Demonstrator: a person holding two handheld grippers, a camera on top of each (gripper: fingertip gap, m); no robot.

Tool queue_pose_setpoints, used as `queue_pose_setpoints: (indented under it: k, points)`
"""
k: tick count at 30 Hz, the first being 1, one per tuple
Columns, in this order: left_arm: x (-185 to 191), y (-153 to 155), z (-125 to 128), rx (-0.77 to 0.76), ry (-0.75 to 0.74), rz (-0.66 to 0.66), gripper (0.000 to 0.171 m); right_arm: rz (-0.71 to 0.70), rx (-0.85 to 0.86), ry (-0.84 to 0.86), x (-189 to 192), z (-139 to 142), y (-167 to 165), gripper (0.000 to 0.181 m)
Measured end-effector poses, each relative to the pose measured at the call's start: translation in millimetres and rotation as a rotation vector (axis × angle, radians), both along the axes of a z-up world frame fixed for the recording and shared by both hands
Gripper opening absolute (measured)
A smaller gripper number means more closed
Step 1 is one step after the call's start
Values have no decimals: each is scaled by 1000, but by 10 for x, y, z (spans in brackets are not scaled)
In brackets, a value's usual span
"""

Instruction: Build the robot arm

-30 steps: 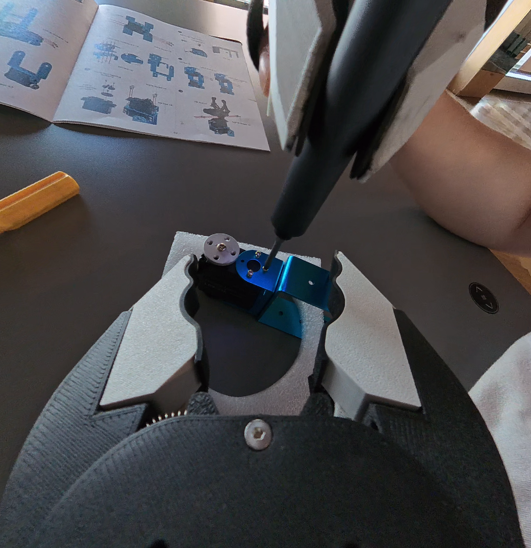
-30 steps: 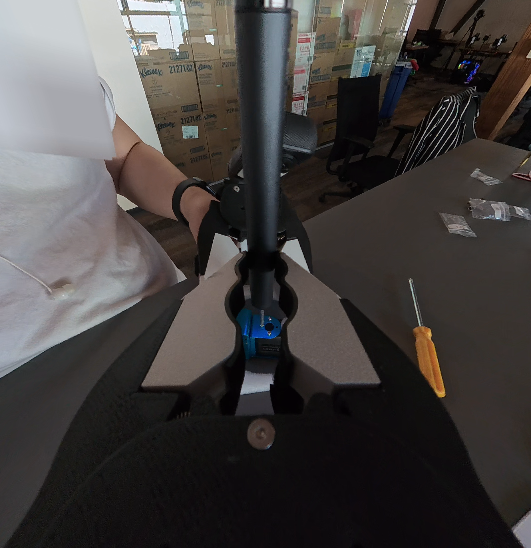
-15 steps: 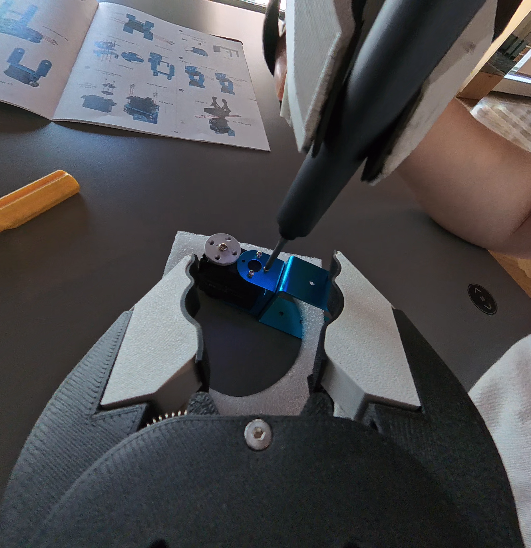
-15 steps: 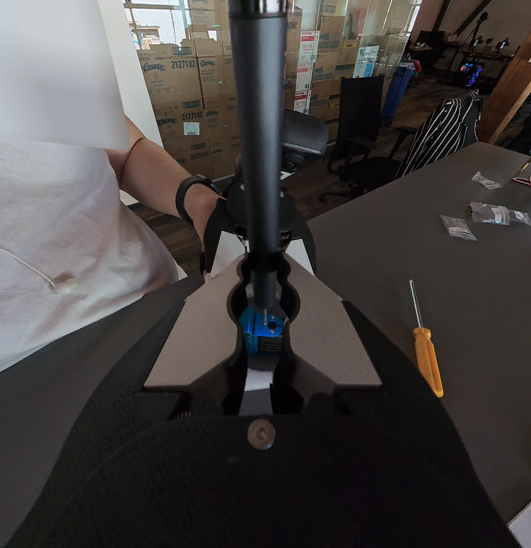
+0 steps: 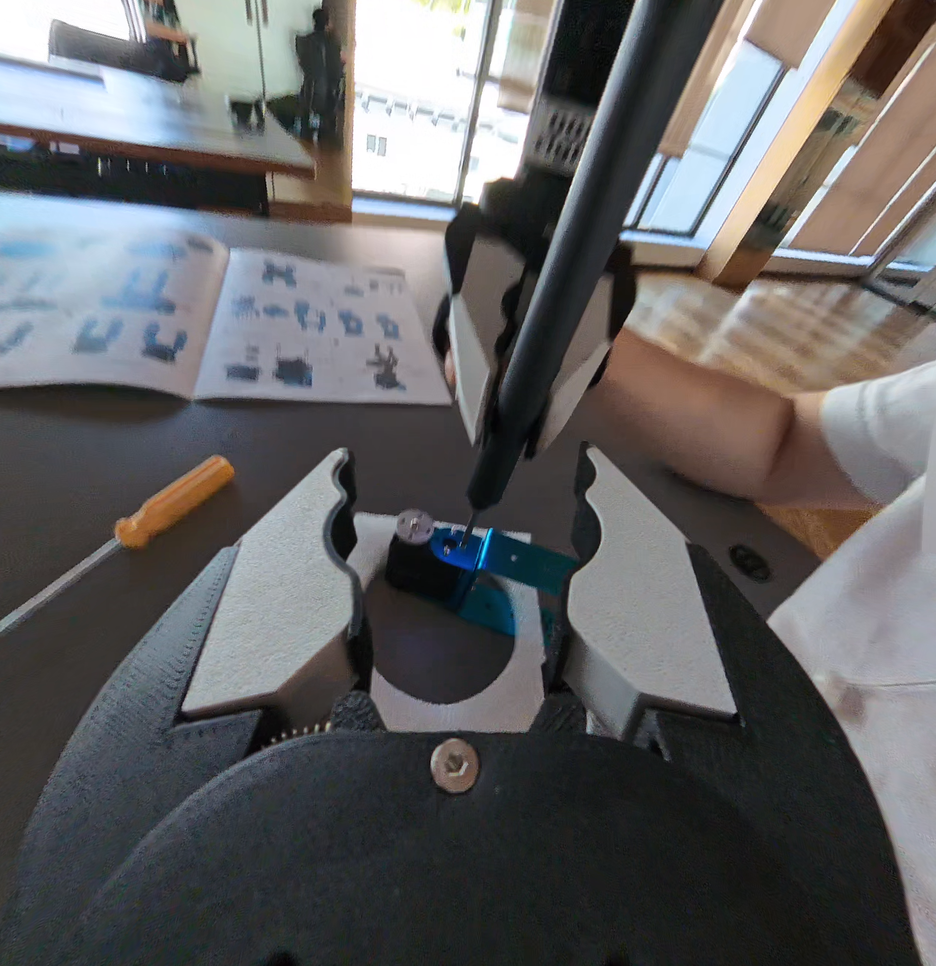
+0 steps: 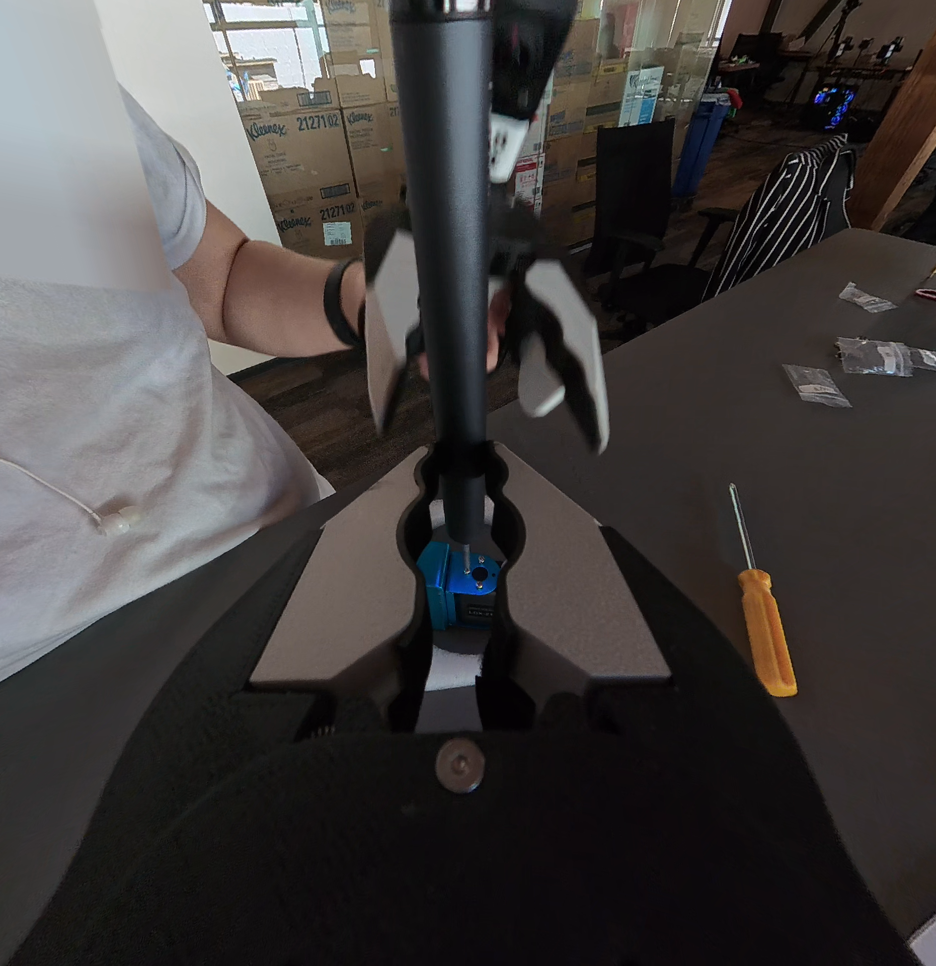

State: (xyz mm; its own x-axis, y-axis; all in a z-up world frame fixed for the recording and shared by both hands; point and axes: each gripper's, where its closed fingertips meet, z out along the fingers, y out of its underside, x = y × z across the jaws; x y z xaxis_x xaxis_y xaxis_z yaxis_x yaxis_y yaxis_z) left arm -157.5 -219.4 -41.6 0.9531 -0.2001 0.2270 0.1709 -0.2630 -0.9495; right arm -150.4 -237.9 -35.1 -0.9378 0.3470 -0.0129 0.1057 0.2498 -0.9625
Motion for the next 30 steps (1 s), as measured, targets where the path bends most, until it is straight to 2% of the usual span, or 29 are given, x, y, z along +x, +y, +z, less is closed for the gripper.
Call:
queue_pose_setpoints:
  k: [3,6,9,10,11,14,16,22,28,30]
  points:
    - [1,-48,590,110,68,-29,75,7,5,3,-1,-1,-20,18]
    - [111,37,852,125,197,-63,68,12,13,9,7,-4,-39,18]
    - [206,139,841,107,271,-109,35,13,25,12,21,-8,-54,17]
    - [237,153,835,112,279,-126,17,-11,35,22,-10,-16,-35,18]
    - [229,175,834,116,281,-115,17,-19,35,23,-14,-18,-26,18]
    - [186,201,834,121,265,-84,17,-30,31,-33,-1,-41,-10,32]
    - [160,200,835,122,249,-76,17,-36,37,-36,2,-22,-28,33]
    - [207,175,835,131,263,-86,17,-73,57,-62,-22,0,-17,18]
    - [265,172,831,130,279,-119,17,-29,42,-60,44,3,-15,23]
    - [279,169,830,129,282,-131,17,-32,31,-68,37,10,-3,19]
